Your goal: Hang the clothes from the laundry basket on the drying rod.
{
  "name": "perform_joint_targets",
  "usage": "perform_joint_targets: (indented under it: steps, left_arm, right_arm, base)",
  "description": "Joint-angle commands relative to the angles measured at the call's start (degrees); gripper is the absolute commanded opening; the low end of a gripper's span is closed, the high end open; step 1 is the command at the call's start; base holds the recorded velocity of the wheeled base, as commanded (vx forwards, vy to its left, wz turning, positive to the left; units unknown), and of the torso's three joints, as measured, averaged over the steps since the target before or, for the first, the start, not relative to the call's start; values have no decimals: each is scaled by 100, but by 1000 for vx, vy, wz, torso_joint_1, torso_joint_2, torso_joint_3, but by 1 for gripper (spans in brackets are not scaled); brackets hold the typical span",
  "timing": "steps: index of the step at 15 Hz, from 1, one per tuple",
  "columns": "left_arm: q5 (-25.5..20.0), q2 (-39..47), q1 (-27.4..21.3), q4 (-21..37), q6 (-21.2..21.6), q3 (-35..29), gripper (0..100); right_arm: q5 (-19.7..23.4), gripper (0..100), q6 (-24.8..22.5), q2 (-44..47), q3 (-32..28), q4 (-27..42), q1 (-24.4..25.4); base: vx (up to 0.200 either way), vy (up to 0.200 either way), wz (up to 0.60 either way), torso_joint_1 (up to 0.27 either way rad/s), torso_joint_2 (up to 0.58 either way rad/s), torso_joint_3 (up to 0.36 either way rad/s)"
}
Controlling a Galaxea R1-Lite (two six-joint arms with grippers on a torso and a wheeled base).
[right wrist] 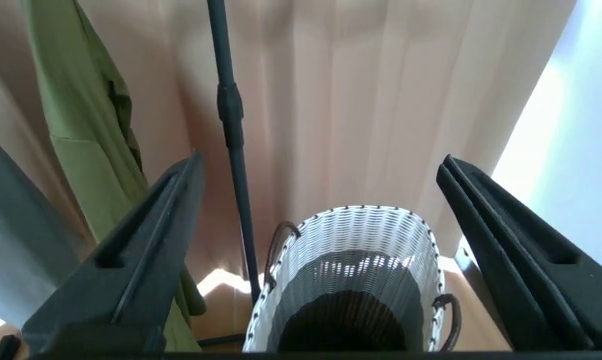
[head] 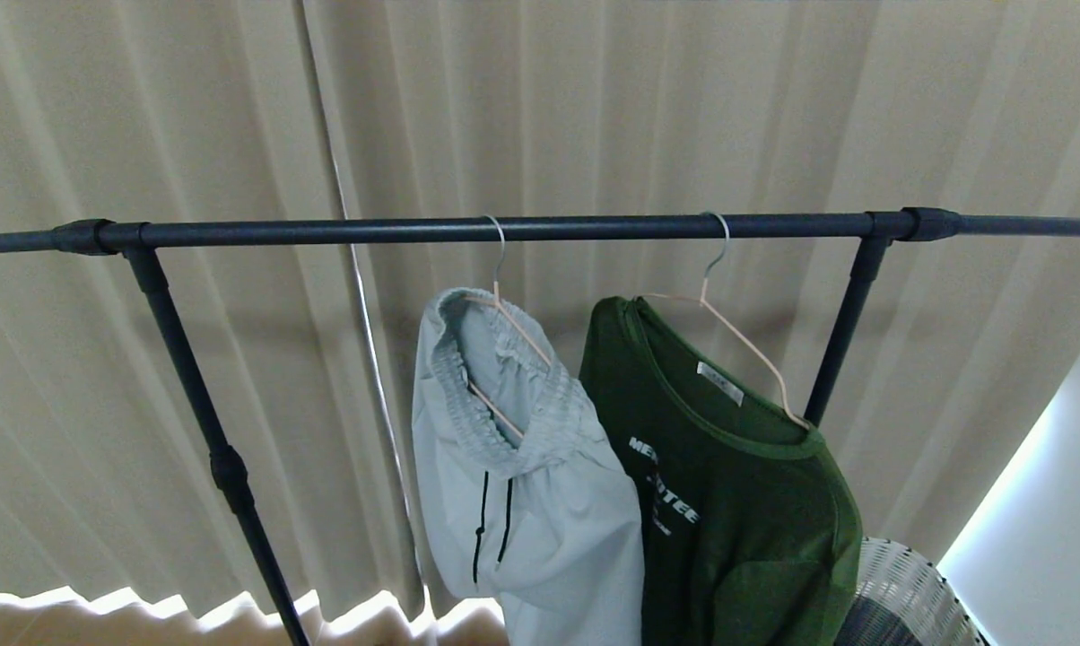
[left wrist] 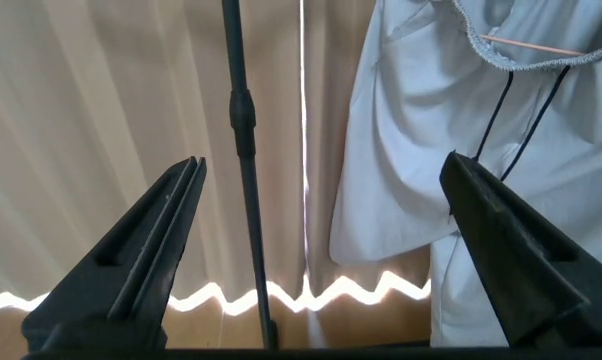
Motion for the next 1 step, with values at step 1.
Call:
perform_joint_targets:
  steps: [1]
  left_arm:
    - [5, -3, -1, -2, 2, 0, 100]
  right_arm:
    - [-6, 100, 8, -7, 0, 2, 0]
  base:
    - [0, 0, 0, 0, 0, 0]
